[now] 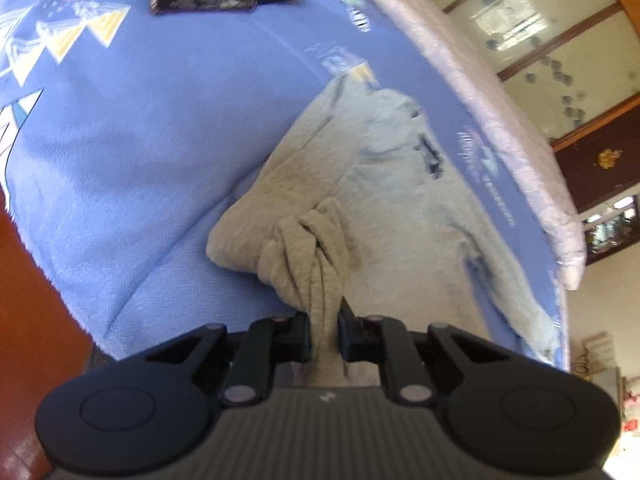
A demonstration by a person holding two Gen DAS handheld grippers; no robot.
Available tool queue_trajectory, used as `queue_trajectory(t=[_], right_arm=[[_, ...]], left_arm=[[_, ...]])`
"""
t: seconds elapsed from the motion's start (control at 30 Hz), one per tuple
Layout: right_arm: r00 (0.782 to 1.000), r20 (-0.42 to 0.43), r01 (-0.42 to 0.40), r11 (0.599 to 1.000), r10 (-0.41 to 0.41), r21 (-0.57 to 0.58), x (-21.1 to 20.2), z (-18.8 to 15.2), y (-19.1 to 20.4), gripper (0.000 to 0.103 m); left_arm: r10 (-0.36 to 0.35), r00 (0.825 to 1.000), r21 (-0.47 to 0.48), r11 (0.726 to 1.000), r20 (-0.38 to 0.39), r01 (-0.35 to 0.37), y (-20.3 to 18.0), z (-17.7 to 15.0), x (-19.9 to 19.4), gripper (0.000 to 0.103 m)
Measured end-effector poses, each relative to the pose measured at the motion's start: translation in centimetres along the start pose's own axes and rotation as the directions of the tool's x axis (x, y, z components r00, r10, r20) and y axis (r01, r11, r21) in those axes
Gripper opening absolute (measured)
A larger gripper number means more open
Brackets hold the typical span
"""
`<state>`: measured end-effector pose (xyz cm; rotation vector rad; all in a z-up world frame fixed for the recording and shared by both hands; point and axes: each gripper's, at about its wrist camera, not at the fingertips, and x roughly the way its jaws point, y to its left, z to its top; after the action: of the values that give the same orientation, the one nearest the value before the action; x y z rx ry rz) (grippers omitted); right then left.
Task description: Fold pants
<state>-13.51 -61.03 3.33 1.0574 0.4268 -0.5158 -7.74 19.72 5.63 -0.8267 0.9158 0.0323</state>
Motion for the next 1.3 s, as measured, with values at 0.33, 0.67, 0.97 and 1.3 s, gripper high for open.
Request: queue_trajectory(t=[0.33, 0.67, 0.97, 1.3], right_arm=[[0.97, 0.147, 0.2, 0.979, -0.192, -0.042, -4.5, 0.7, -2.4, 0.005], [0.951, 0.154, 0.278, 0.96, -0.268, -0.047, -3.9, -0.2, -3.3, 0.008], [0.949, 0.048, 0.311, 0.95, -0.312, 0.012, -1.8, 0.0, -2.4, 0.054], [0.918, 0.008, 0.391, 0.899, -0.397, -0.196, -6.5, 0.3, -2.2, 0.058]], left_arm=[[0.003, 0.995, -0.01, 1.0, -0.102, -0.004, 0.1, -0.8, 2.6, 0.013], [0.067, 0.996, 0.127, 0.99, -0.064, -0.059, -0.1, 0.2, -0.9, 0.037], [0.178, 0.959, 0.471, 0.842, 0.221, -0.265, -7.5, 7.9, -0.6, 0.051], [0.161, 0.959, 0.734, 0.618, 0.234, -0.283, -16.2, 14.4, 15.6, 0.075]])
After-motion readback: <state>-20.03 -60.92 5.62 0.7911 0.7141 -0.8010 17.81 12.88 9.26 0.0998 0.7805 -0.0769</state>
